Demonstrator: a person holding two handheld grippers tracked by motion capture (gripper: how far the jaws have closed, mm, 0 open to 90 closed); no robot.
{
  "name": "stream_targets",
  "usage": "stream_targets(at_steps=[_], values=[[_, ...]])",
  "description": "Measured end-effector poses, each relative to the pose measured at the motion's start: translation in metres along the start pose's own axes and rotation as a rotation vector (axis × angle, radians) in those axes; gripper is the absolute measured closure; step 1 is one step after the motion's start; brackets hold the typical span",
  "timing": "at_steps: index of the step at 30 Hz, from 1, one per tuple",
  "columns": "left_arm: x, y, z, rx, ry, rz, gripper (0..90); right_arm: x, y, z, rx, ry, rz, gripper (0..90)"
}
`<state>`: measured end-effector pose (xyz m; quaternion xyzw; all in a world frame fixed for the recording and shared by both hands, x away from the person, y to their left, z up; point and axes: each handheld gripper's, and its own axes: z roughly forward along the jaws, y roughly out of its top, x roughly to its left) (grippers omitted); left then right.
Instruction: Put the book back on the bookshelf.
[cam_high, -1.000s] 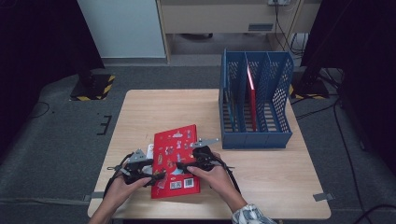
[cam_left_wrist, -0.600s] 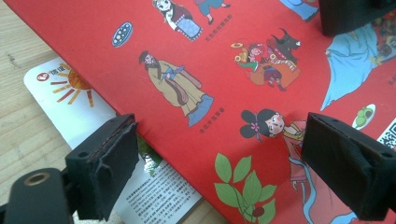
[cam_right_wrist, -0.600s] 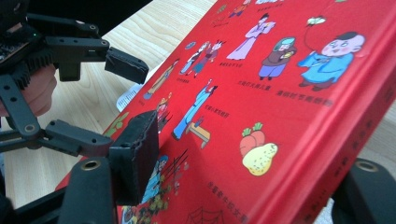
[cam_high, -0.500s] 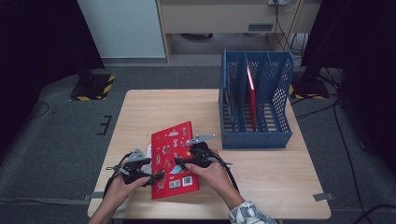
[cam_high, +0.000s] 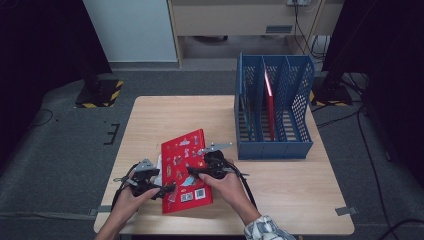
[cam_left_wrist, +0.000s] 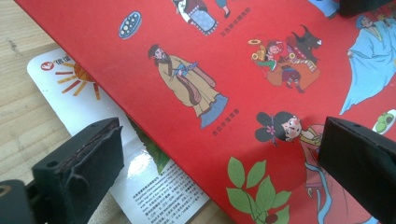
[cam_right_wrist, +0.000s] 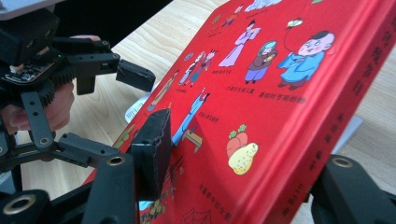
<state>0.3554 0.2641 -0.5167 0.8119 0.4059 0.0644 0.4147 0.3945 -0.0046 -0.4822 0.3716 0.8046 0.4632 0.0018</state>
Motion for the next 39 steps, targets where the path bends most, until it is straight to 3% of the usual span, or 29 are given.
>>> stream_targets(at_steps=[33, 37, 39], values=[[0.0074, -0.0017, 0.0014, -0.004, -0.055, -0.021, 0.0, -0.0022, -0.0022, -0.0028, -0.054, 0.013, 0.023, 51.3], [0.0033, -0.0007, -0.0009, -0.009, -0.032, 0.012, 0.0, -0.002, -0.0027, -0.0036, -0.065, 0.017, 0.022, 52.0], [0.0037, -0.0008, -0.0009, -0.009, -0.034, 0.009, 0.0, -0.0021, -0.0034, -0.0042, -0.074, 0.022, 0.023, 52.5]])
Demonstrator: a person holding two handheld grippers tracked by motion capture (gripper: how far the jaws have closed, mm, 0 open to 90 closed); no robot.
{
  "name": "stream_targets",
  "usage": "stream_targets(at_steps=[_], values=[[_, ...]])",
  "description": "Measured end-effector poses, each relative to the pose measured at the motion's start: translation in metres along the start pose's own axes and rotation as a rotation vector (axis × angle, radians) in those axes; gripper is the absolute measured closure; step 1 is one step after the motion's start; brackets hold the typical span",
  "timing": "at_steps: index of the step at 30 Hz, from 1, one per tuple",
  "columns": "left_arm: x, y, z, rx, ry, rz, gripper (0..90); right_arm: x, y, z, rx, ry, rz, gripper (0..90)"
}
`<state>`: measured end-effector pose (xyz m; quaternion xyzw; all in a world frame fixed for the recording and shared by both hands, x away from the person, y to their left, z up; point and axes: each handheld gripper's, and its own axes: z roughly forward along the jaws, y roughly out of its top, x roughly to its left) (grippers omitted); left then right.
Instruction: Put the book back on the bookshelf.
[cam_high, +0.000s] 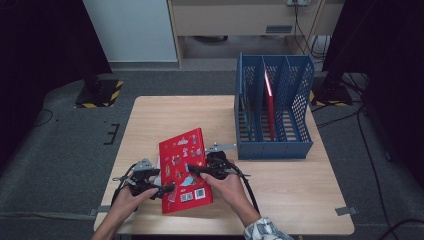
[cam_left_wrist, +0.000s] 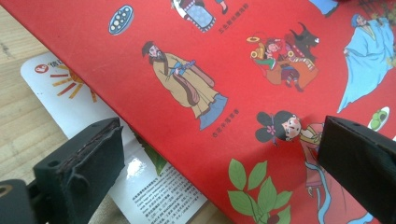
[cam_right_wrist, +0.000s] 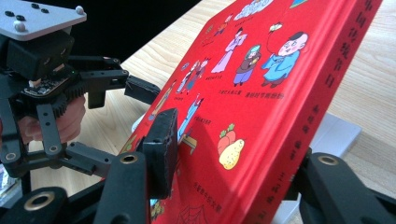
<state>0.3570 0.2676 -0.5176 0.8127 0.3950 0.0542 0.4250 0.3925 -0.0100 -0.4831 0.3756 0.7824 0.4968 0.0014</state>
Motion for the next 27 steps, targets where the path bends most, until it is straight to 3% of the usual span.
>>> stream_targets(at_steps=[19, 27], values=[[0.0067, -0.0007, -0.0037, -0.015, -0.076, -0.033, 0.0, 0.0043, 0.0009, -0.0076, -0.072, 0.054, -0.029, 59.0], [0.0057, 0.0007, -0.0047, -0.051, -0.113, -0.036, 0.0, 0.0072, 0.0033, -0.0101, -0.097, 0.087, -0.037, 62.1]])
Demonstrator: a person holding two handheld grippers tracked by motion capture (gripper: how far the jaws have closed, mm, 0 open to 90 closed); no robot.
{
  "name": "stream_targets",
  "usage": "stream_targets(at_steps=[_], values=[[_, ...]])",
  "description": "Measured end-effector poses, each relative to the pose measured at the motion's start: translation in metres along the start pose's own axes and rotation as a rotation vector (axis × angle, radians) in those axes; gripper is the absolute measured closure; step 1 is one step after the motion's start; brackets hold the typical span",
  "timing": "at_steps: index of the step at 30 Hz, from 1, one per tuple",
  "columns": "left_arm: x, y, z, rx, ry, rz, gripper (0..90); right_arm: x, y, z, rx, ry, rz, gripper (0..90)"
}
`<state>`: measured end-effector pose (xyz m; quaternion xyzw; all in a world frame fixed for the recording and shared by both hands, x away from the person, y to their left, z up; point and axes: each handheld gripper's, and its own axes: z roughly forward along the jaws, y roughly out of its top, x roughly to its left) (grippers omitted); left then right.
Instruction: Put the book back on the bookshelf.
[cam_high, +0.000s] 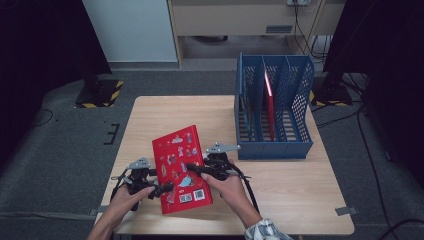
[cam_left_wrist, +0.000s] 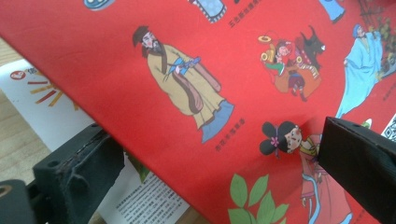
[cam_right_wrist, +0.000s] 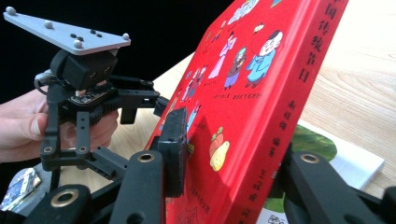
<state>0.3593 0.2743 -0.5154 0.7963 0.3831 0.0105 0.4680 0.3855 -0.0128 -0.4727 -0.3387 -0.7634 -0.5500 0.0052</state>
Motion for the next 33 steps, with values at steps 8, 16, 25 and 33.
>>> stream_targets(at_steps=[8, 16, 25, 33], values=[[0.0, 0.004, -0.002, -0.005, -0.019, -0.021, 1.7, 0.003, 0.005, 0.0, 0.004, 0.025, -0.021, 63.3], [0.0, 0.005, -0.005, -0.015, 0.006, -0.023, 8.7, 0.001, 0.012, 0.0, 0.118, -0.002, -0.064, 54.0], [-0.004, 0.007, -0.008, -0.017, 0.05, 0.003, 18.2, -0.004, 0.011, 0.007, 0.215, -0.052, -0.104, 40.5], [-0.006, 0.011, -0.011, -0.038, 0.081, 0.012, 25.0, -0.008, 0.01, 0.008, 0.235, -0.061, -0.091, 38.1]])
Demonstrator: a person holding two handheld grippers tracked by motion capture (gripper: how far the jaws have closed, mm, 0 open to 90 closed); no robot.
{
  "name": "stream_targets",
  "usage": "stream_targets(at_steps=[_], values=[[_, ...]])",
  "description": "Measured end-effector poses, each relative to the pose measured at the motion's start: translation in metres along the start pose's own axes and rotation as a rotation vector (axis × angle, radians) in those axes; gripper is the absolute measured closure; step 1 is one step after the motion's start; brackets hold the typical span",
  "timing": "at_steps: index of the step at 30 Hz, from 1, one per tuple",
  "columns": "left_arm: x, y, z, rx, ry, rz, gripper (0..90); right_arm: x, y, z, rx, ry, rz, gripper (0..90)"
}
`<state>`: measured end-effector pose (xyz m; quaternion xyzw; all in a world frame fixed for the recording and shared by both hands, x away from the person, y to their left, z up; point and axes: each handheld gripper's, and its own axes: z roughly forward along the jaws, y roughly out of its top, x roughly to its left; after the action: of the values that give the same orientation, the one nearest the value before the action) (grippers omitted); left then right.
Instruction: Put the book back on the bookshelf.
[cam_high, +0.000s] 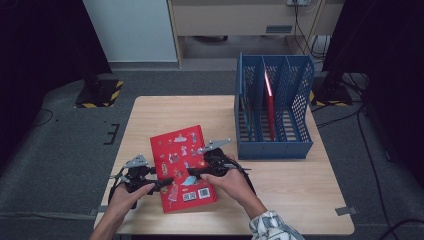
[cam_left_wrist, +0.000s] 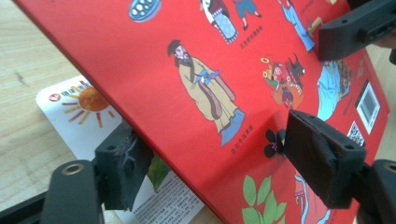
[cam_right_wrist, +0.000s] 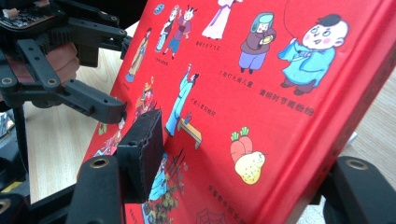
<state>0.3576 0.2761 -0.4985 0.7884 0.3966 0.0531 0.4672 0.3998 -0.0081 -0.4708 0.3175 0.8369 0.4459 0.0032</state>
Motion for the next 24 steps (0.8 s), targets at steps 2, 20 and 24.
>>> stream_targets(at_steps=[2, 20, 24], values=[[-0.001, 0.002, -0.002, -0.008, 0.009, 0.001, 27.6, -0.001, 0.0, 0.0, -0.003, 0.0, 0.003, 38.3], [-0.025, 0.032, -0.034, -0.051, 0.052, 0.047, 45.6, 0.011, 0.015, -0.029, -0.065, 0.063, -0.013, 53.7], [-0.029, 0.042, -0.044, -0.048, 0.073, 0.07, 46.0, 0.019, 0.023, -0.033, -0.062, 0.062, -0.051, 54.2]])
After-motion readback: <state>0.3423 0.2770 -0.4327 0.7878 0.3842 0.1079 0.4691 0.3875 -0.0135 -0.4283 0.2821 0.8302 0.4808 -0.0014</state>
